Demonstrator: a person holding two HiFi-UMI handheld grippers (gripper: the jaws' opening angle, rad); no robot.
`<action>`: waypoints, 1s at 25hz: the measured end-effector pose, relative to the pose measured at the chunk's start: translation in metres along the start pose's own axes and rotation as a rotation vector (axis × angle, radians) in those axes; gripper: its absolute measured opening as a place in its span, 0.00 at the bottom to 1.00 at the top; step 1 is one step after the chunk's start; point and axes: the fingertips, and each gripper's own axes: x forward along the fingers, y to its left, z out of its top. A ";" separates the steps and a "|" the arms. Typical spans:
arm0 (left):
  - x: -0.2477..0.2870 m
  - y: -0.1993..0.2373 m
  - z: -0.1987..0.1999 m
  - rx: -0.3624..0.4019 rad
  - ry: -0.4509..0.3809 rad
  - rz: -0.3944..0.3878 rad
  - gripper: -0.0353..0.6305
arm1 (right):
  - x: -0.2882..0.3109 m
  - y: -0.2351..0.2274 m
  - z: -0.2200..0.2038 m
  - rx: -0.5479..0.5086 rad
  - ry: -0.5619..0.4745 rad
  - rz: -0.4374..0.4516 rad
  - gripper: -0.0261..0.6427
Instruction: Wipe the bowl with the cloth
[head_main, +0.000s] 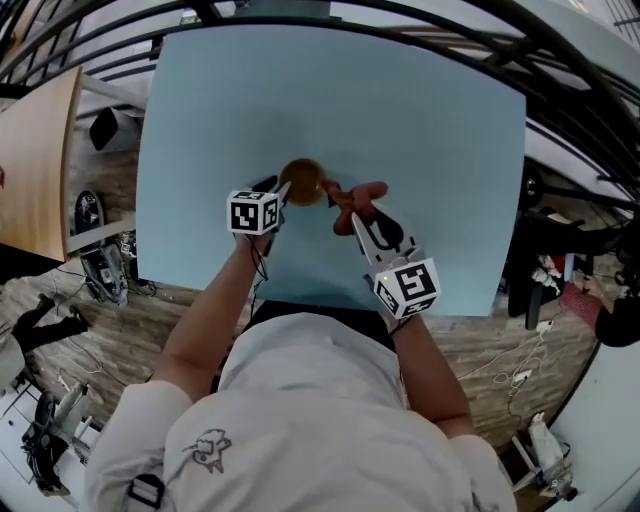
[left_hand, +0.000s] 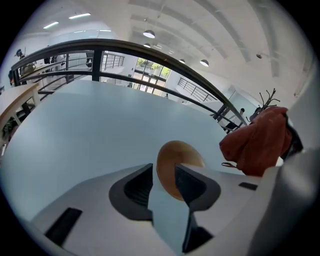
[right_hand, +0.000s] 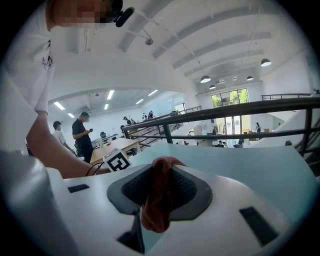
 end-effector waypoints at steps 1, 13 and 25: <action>0.003 -0.001 -0.001 -0.005 0.006 0.000 0.27 | -0.001 -0.001 -0.001 0.001 0.001 0.001 0.20; 0.026 0.012 -0.012 -0.026 0.042 0.069 0.10 | 0.001 -0.007 -0.007 0.008 0.010 -0.003 0.20; -0.002 -0.047 0.027 0.036 -0.034 -0.002 0.08 | 0.005 0.016 0.031 -0.059 -0.035 0.026 0.20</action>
